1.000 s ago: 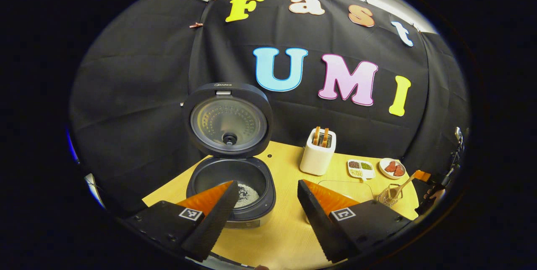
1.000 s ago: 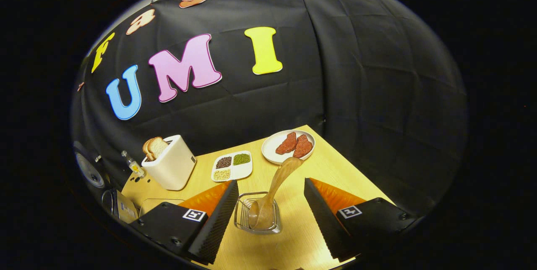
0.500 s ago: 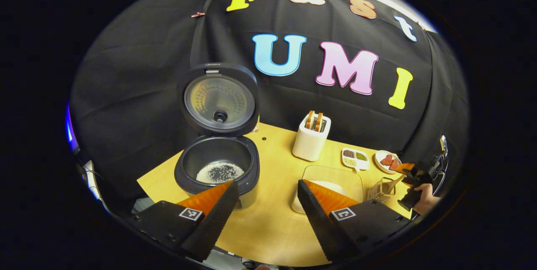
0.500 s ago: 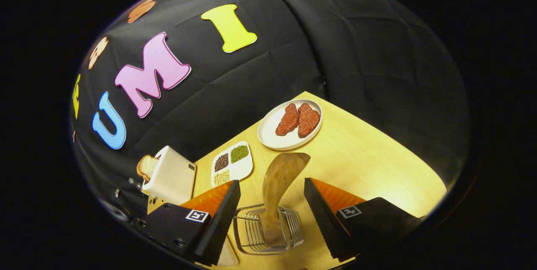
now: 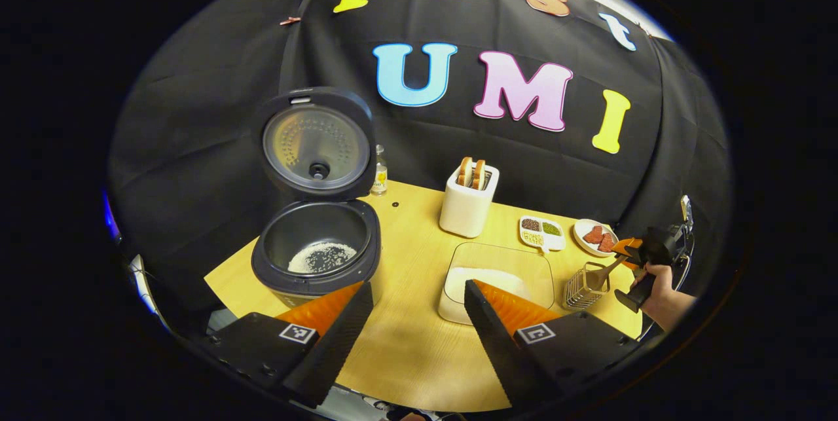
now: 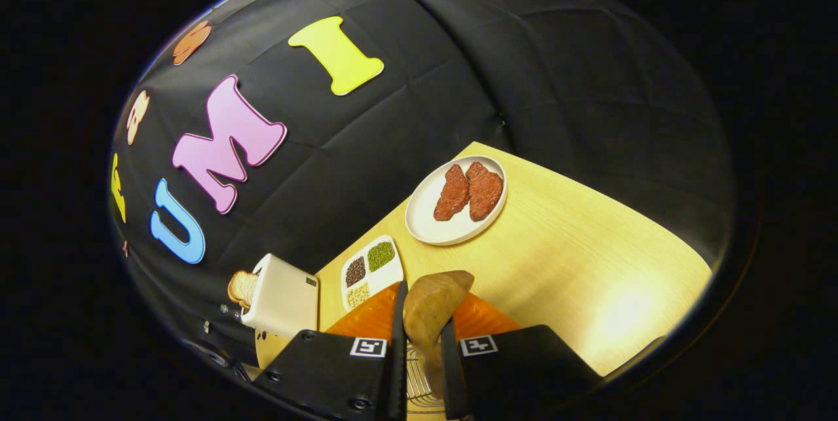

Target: Close the left gripper, press the button to open the rice cooker; take a wooden spoon from the chopstick holder with the right hand, scoop a spoonful of rice and pour it into the rice cooker, then put the wooden spoon back into the chopstick holder.

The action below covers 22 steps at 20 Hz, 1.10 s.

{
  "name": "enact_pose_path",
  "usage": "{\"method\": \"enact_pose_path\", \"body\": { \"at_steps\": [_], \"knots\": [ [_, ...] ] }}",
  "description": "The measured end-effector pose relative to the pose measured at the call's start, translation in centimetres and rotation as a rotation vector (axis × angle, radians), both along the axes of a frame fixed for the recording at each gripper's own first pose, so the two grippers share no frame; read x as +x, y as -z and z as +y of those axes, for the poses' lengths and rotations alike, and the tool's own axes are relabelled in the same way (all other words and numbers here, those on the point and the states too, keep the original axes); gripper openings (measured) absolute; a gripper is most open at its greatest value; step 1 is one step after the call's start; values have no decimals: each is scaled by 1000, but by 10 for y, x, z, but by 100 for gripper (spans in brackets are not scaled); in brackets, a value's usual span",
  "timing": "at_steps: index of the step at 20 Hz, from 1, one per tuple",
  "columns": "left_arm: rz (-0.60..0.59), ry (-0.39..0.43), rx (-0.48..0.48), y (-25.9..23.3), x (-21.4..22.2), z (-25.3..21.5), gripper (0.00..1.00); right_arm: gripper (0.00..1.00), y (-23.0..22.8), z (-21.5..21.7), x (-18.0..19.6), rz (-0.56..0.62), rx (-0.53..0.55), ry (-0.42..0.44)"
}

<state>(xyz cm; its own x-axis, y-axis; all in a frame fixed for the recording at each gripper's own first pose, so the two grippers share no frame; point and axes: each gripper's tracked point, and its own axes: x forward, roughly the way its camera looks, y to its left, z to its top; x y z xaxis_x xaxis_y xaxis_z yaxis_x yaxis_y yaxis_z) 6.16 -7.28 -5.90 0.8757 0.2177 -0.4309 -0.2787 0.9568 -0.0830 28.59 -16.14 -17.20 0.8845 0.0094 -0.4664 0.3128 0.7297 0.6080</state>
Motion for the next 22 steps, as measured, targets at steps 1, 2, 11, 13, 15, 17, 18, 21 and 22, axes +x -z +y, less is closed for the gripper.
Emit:
{"method": "enact_pose_path", "body": {
  "at_steps": [1,2,11,13,15,17,18,21,22],
  "knots": [
    [-2,4,-4,0,1,-2,96,23,-3,2,0,-5,8,-9],
    [-1,7,-8,2,1,-5,96,21,-10,5,-1,-27,4,-18],
    [-16,22,-20,6,-1,4,96,20,-102,14,-16,-244,-105,-14],
    [-22,28,-15,6,-1,12,96,20,-119,25,-23,-271,-110,-11],
    [-33,40,-6,4,2,18,96,20,-132,44,-30,-288,-96,-29],
    [-54,57,-7,-1,2,26,96,20,-143,65,-35,-295,-84,-56],
    [-64,61,-8,-2,3,30,96,20,-146,78,-38,-297,-79,-74],
    [-98,71,-35,-7,5,43,95,20,-158,123,-45,-320,-97,-151],
    [-102,77,-44,-6,4,47,96,20,-158,139,-48,-326,-108,-181]
  ]
}}
